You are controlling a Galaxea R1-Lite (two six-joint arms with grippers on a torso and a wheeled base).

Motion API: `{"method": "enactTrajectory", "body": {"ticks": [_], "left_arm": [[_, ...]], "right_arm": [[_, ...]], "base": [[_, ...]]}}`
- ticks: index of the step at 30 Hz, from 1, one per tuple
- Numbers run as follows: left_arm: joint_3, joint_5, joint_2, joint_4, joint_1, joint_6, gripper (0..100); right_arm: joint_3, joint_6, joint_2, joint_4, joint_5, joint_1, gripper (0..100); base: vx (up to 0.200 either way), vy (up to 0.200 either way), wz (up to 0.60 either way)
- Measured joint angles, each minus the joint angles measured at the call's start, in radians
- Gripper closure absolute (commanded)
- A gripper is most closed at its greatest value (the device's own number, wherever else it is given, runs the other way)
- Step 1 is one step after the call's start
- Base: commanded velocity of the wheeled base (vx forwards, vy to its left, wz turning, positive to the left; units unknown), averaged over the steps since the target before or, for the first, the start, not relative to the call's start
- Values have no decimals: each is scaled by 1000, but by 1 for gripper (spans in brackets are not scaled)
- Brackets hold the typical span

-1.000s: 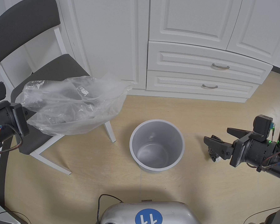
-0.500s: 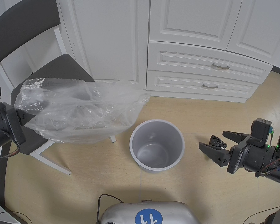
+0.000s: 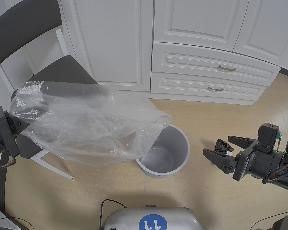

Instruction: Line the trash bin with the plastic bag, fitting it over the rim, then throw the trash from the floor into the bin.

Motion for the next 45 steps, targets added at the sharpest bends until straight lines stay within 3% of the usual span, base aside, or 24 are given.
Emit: {"method": "enactTrajectory", "body": {"ticks": [45], "left_arm": [[16, 0, -39, -8, -129, 3, 100]], "right_arm": [[-36, 47, 1, -20, 13, 64, 0]], "base": [[0, 0, 0]]}}
